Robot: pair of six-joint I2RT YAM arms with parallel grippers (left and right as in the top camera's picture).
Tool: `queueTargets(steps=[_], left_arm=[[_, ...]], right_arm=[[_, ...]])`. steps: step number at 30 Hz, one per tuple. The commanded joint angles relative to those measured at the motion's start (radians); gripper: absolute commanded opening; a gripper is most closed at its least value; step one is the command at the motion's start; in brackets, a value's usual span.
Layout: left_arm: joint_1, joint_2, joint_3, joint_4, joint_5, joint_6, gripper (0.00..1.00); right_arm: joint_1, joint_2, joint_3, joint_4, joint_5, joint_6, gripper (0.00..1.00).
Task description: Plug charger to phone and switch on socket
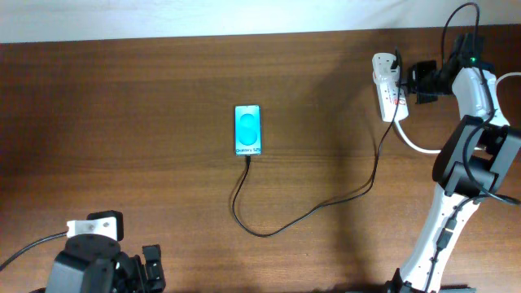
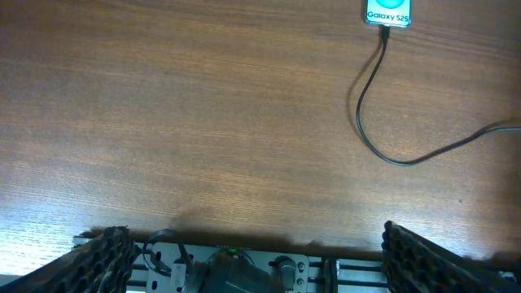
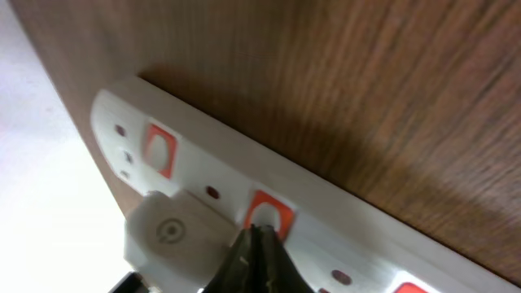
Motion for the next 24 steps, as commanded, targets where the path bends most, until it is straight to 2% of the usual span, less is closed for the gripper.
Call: queueTargets(steps=[1, 15, 24], left_arm=[[-0.004, -0.005, -0.003, -0.001, -0.005, -0.005, 0.99], [-0.004, -0.005, -0.003, -0.001, -0.005, -0.005, 0.99], [-0.004, -0.005, -0.003, -0.001, -0.005, -0.005, 0.99]], right_arm=[[0.011, 0.029, -0.007, 0.034, -0.046, -0.021, 0.04], [0.010, 0.029, -0.007, 0.068, -0.196, -0.020, 0.04], [0.039, 0.029, -0.007, 0.004, -0.128, -0.047, 0.04]])
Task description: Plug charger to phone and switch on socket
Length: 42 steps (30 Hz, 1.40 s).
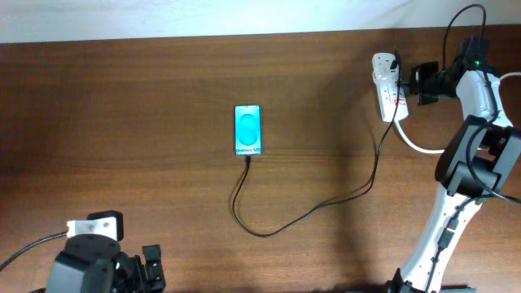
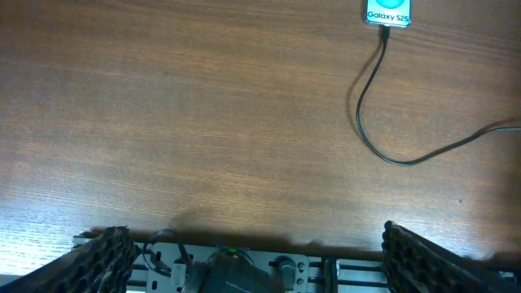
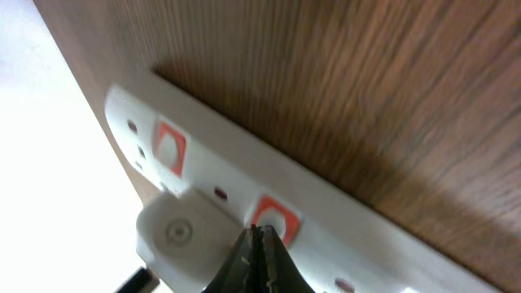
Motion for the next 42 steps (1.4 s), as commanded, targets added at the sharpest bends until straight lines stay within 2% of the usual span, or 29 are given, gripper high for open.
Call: queueTargets(steps=[1, 10, 18, 21, 28, 33, 42], left_arm=[[-0.004, -0.005, -0.003, 0.000, -0.005, -0.006, 0.99], [-0.004, -0.005, -0.003, 0.000, -0.005, -0.006, 0.99], [-0.004, -0.005, -0.003, 0.000, -0.005, -0.005, 0.99], [-0.004, -0.005, -0.003, 0.000, -0.005, -0.006, 0.99], [-0.004, -0.005, -0.003, 0.000, -0.005, -0.006, 0.99], [-0.004, -0.005, -0.003, 0.000, -0.005, -0.006, 0.99], [-0.004, -0.005, -0.003, 0.000, -0.005, -0.006, 0.99]], right_arm=[[0.062, 0.015, 0.002, -0.014, -0.013, -0.019, 0.04], [0.076, 0.021, -0.004, -0.039, 0.146, -0.016, 0.04], [0.083, 0.063, -0.003, -0.073, 0.117, -0.039, 0.04], [0.069, 0.014, -0.003, -0.076, 0.124, -0.054, 0.04], [-0.003, -0.122, 0.002, -0.167, 0.278, -0.116, 0.04], [-0.064, -0.286, 0.002, -0.265, 0.391, -0.176, 0.04], [-0.085, -0.643, 0.002, -0.454, 0.406, -0.510, 0.04]])
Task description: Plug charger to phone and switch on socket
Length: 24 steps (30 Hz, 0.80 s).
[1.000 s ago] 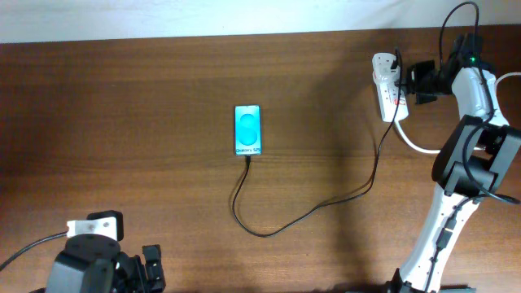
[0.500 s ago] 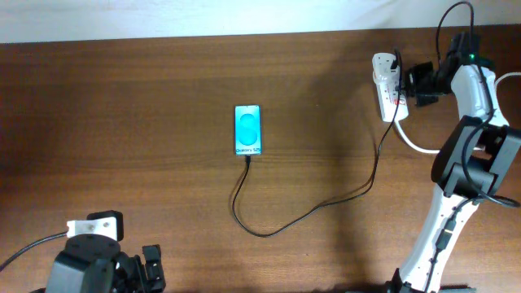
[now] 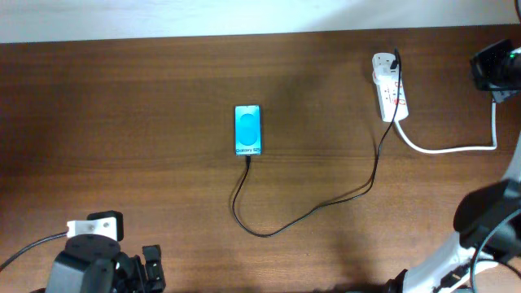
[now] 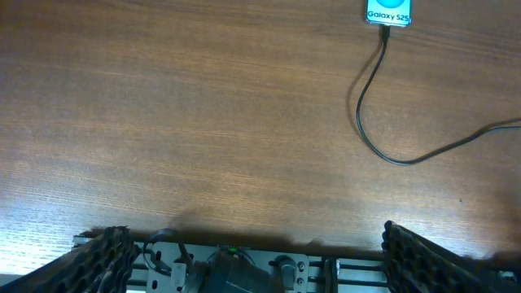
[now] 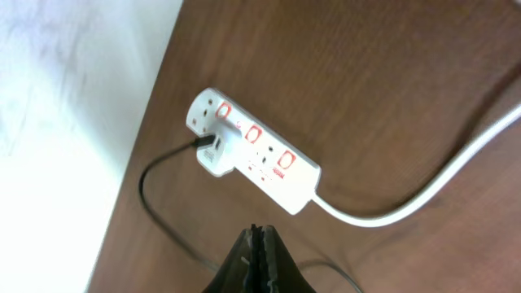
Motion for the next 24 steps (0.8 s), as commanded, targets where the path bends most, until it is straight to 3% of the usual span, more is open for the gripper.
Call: queueTargets(steps=[1, 15, 20, 24], left_arm=[[-0.004, -0.005, -0.003, 0.000, -0.005, -0.006, 1.00], [-0.004, -0.005, -0.003, 0.000, -0.005, -0.006, 0.99], [-0.004, -0.005, -0.003, 0.000, -0.005, -0.005, 0.99], [-0.004, -0.005, -0.003, 0.000, -0.005, -0.006, 0.99]], right_arm=[[0.002, -0.151, -0.002, -0.062, 0.016, -0.159, 0.04], [0.172, -0.708, -0.002, -0.385, 0.021, -0.417, 0.05], [0.179, -0.846, -0.003, -0.527, 0.032, -0.449, 0.04], [0.179, -0.994, -0.060, -0.526, 0.035, -0.467, 0.04]])
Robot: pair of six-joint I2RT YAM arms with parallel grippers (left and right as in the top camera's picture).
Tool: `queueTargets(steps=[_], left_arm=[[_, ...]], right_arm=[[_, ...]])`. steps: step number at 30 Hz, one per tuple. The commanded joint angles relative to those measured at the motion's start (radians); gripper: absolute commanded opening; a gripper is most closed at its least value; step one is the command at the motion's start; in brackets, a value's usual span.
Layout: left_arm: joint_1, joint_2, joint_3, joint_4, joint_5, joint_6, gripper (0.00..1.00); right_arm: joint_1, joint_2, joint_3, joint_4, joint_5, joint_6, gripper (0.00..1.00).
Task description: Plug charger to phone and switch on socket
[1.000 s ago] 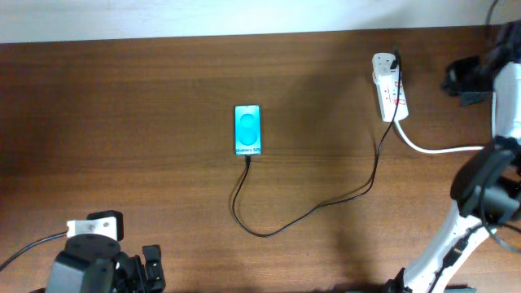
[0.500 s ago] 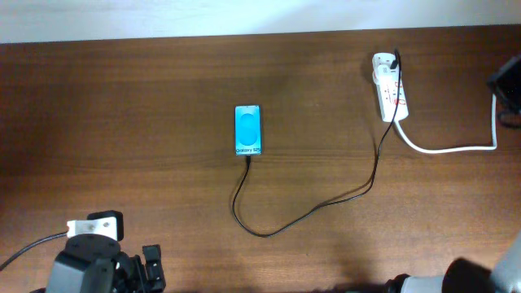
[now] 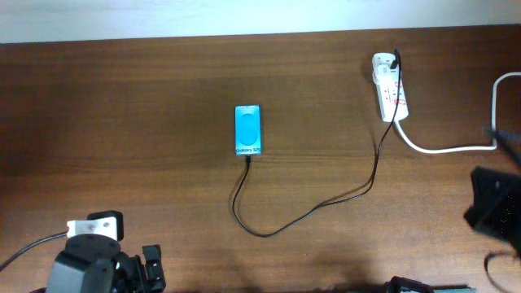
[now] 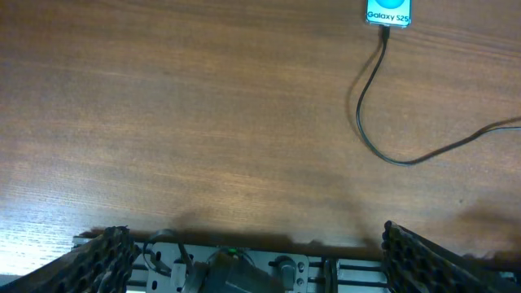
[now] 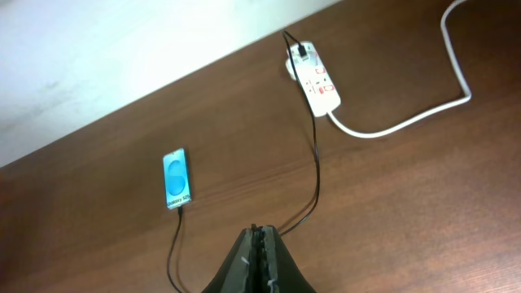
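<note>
The phone (image 3: pixel 248 129) lies face up mid-table, its screen lit blue, with the black charger cable (image 3: pixel 313 210) plugged into its near end. That cable runs to the white socket strip (image 3: pixel 390 87) at the back right, where the charger plug sits in the far outlet. My right gripper (image 5: pixel 259 232) is shut and empty, high above the near right of the table, far from the strip (image 5: pixel 315 79). My left gripper (image 4: pixel 260 244) rests open at the near left edge; the phone (image 4: pixel 388 13) is far ahead of it.
The strip's white mains lead (image 3: pixel 456 146) curves off the right edge of the table. The right arm (image 3: pixel 496 203) shows as a dark blur at the right edge. Bare wood lies between the phone and both grippers.
My right gripper has drawn back toward the near right and higher, so the phone and whole cable now show in its view. The left arm, phone and cable have not moved.
At first my shut right gripper was tip-down on the socket strip at a red switch next to the plug. It then sat slightly off the strip, later well clear to the right, and now far back at the near right. The left arm stayed parked throughout.
</note>
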Motion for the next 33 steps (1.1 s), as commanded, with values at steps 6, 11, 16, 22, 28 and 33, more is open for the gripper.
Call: queueTargets(steps=[6, 11, 16, 22, 28, 33], left_arm=[[-0.004, -0.005, -0.003, 0.000, -0.005, -0.005, 0.99], [-0.004, -0.005, -0.003, 0.000, -0.005, -0.005, 1.00], [-0.004, -0.005, -0.003, 0.000, -0.005, -0.005, 0.99], [-0.004, -0.005, -0.003, 0.000, -0.005, -0.005, 0.99], [-0.004, -0.005, -0.003, 0.000, -0.005, -0.005, 1.00], [-0.004, -0.005, -0.003, 0.000, -0.005, -0.005, 0.99]], right_arm=[[0.008, -0.425, -0.332, -0.006, 0.018, -0.021, 0.71], [0.008, -0.656, -0.529, -0.006, 0.019, -0.021, 0.98], [0.008, -0.674, -0.546, -0.006, 0.014, -0.051, 0.98], [0.005, -0.756, -0.658, -0.006, -0.053, -0.304, 0.98], [0.003, -1.039, -0.807, 0.250, -0.050, -0.312, 0.98], [0.002, -1.039, -1.057, 0.753, -0.109, -0.311, 0.98]])
